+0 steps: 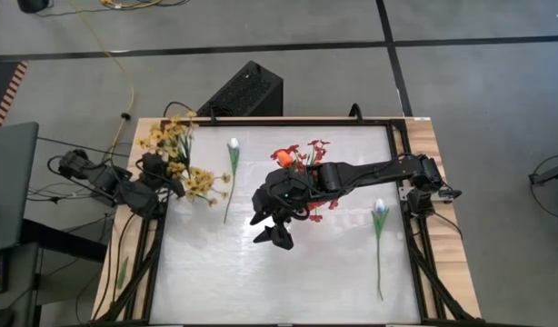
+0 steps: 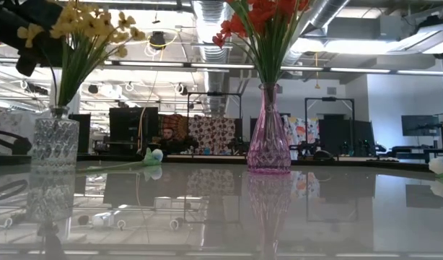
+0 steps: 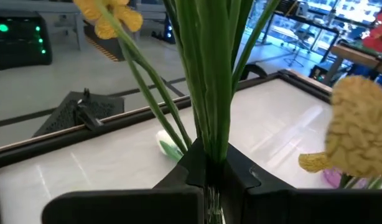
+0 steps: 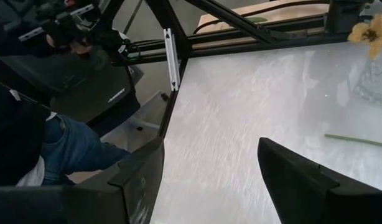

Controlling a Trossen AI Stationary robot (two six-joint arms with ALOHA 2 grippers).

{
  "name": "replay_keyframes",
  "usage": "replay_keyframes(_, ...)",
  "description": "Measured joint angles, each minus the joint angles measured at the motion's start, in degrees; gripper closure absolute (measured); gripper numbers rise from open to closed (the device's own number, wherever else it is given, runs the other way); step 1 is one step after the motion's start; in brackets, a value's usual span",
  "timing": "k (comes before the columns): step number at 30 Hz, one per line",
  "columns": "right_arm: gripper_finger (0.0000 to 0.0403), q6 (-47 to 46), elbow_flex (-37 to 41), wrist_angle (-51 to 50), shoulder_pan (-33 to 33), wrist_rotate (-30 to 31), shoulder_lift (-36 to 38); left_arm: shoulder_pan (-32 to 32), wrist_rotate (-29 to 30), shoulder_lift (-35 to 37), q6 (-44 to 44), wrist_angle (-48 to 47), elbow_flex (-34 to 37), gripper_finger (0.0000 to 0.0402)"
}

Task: Sort flowers into vase by color
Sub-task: Put the yellow flowers into the transparent vase

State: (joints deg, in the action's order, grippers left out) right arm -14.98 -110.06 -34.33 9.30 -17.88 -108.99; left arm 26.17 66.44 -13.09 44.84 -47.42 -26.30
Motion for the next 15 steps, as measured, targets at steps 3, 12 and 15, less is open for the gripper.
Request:
replay_keyframes(3, 0.0117, 0.0, 0.0, 0.0, 0.0, 0.0, 0.0, 0.6, -1.2, 0.0, 0.0, -0.1, 0.0, 0.0399)
replay_keyframes(12, 0.0117, 0.0, 0.0, 0.0, -0.2, -0.1, 0.0, 0.8, -10.3, 0.0, 0.2, 0.1, 0.1, 0.0354)
replay_keyframes(15, 0.0117, 0.0, 0.0, 0.0, -0.4, -0.2, 0.0, 0.8, -12.9, 0.0, -2.7, 1.3, -0.3, 0.0345)
